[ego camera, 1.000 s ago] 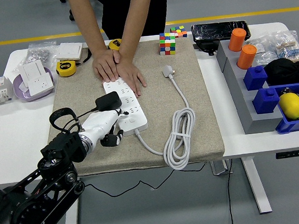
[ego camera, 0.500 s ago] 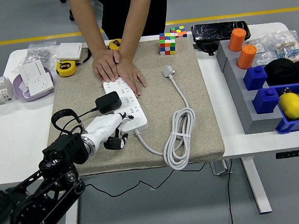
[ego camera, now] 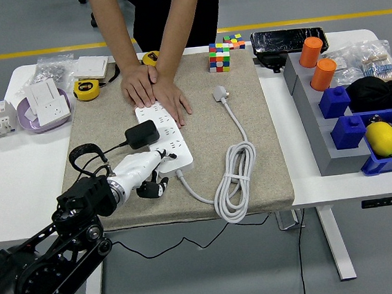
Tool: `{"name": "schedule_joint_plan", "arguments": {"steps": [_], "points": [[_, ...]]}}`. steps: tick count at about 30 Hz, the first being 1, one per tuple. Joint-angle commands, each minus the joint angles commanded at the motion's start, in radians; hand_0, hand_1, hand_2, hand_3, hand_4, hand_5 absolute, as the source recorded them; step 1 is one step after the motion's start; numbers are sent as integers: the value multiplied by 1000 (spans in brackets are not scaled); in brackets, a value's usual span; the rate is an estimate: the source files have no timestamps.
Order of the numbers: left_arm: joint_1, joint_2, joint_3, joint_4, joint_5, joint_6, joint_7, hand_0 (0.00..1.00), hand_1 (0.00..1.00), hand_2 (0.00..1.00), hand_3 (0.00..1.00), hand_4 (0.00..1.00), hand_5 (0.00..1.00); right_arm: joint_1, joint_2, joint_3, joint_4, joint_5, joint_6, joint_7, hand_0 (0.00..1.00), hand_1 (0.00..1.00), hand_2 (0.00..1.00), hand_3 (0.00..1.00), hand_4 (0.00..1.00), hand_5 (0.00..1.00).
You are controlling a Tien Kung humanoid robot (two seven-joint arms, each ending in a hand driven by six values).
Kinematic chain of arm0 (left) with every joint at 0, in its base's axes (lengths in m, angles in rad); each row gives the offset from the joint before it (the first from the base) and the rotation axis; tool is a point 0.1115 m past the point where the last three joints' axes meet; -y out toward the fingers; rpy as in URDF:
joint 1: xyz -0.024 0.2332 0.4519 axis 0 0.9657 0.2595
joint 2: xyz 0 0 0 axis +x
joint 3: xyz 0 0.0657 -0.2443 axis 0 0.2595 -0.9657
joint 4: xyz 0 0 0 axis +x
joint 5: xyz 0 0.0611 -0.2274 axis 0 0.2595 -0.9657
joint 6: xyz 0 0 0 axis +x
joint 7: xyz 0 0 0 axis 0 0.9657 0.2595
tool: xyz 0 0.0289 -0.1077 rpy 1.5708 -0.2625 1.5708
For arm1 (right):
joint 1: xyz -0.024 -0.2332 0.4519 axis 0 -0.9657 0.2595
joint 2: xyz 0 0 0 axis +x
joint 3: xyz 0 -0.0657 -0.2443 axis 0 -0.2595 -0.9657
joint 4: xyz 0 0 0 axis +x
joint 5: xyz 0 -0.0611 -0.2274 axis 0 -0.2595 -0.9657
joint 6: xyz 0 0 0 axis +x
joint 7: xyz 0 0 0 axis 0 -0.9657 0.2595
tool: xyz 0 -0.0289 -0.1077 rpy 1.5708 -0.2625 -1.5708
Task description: Pick up the plug,place it near the board,insert it into the board,press the button
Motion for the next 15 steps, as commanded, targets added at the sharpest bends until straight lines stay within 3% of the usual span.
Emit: {"name": "schedule_joint_plan", "arguments": {"steps": [10, 15], "points": [[0, 3, -1, 6, 3, -15, 3, 162, 38, 152, 789, 502, 2, -3, 0, 1, 0, -3, 0, -1, 976, 902, 835, 849, 998, 998], [10, 2, -28, -25, 19, -3, -8, 162, 37, 152, 779, 492, 2, -4, 0, 0, 0, -3, 0, -1, 975, 902, 835, 848, 998, 998]]}}
